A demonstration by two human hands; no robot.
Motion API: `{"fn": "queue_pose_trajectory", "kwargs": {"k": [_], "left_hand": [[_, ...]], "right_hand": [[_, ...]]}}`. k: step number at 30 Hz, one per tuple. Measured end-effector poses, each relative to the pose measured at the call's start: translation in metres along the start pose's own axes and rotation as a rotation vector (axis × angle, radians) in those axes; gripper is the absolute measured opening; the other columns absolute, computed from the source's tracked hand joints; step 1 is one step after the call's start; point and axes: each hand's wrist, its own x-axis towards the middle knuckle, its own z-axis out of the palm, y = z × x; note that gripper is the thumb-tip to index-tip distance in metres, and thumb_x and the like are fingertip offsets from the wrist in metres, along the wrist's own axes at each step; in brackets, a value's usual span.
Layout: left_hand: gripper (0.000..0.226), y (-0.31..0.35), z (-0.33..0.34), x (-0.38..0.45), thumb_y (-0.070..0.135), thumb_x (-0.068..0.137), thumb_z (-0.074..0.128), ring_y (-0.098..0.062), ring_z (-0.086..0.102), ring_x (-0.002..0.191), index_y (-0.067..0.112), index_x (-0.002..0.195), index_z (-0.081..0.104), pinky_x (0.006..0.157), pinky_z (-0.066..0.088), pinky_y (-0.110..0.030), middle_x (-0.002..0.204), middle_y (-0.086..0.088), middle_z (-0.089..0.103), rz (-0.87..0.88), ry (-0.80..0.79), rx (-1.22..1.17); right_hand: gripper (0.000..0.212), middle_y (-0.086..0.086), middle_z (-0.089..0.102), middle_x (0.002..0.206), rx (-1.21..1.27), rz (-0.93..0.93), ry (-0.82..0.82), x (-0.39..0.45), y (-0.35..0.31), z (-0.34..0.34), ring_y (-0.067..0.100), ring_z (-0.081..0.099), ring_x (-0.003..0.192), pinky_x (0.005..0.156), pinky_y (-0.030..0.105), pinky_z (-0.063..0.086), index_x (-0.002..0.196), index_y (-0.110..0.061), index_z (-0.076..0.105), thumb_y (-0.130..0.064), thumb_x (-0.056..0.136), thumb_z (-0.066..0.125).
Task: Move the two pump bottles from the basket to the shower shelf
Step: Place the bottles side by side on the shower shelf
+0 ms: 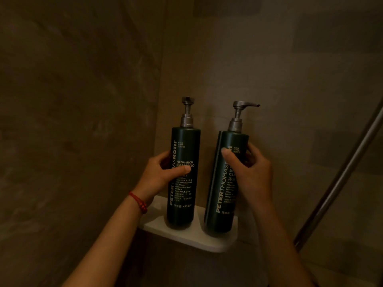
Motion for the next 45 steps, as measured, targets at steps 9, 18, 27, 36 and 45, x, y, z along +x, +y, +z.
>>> {"fn": "queue_pose_trajectory", "kwargs": {"k": [9, 18, 27, 36, 45], "left_hand": [[0.043, -0.028, -0.009, 0.009, 0.033, 0.055, 0.072, -0.001, 0.064, 0.089, 0.033, 0.096, 0.061, 0.062, 0.051, -0.015, 0.094, 0.011, 0.069, -0.016, -0.064, -0.021], [0.044, -0.038, -0.005, -0.002, 0.031, 0.055, 0.074, 0.003, 0.063, 0.089, 0.037, 0.096, 0.059, 0.062, 0.051, -0.011, 0.092, 0.018, 0.071, -0.009, -0.008, -0.13], [0.071, -0.062, -0.001, -0.034, 0.039, 0.047, 0.072, 0.007, 0.055, 0.087, 0.033, 0.113, 0.046, 0.057, 0.045, -0.003, 0.101, 0.018, 0.055, -0.055, 0.051, 0.021], [0.055, -0.061, -0.011, -0.031, 0.034, 0.049, 0.074, 0.01, 0.059, 0.087, 0.041, 0.099, 0.053, 0.062, 0.046, -0.003, 0.1, 0.018, 0.059, -0.061, -0.006, 0.051], [0.065, -0.066, -0.02, -0.028, 0.008, 0.065, 0.073, 0.005, 0.05, 0.088, 0.018, 0.122, 0.045, 0.056, 0.044, 0.0, 0.099, 0.018, 0.052, -0.064, 0.068, 0.022]], "right_hand": [[0.04, -0.049, 0.056, 0.087, -0.078, -0.018, 0.056, -0.008, 0.02, 0.008, -0.018, 0.057, 0.084, 0.063, 0.014, 0.045, 0.092, -0.065, 0.048, -0.055, 0.059, 0.069], [0.057, -0.049, 0.054, 0.093, -0.061, 0.037, -0.011, -0.028, 0.03, 0.009, -0.019, 0.054, 0.091, 0.07, 0.019, 0.044, 0.104, -0.068, 0.038, -0.067, 0.053, 0.065], [0.053, -0.03, 0.062, 0.095, 0.024, 0.189, -0.098, -0.074, 0.067, -0.009, -0.015, 0.058, 0.092, 0.069, 0.009, 0.05, 0.102, -0.052, 0.048, -0.031, 0.061, 0.074], [0.069, -0.031, 0.05, 0.103, -0.125, 0.131, 0.024, -0.089, 0.063, 0.008, -0.022, 0.05, 0.089, 0.061, 0.007, 0.045, 0.116, -0.049, 0.038, -0.044, 0.057, 0.073], [0.064, -0.03, 0.048, 0.105, -0.112, 0.142, 0.015, -0.089, 0.063, 0.018, -0.027, 0.046, 0.09, 0.063, -0.002, 0.041, 0.109, -0.057, 0.036, -0.044, 0.058, 0.074]]}}
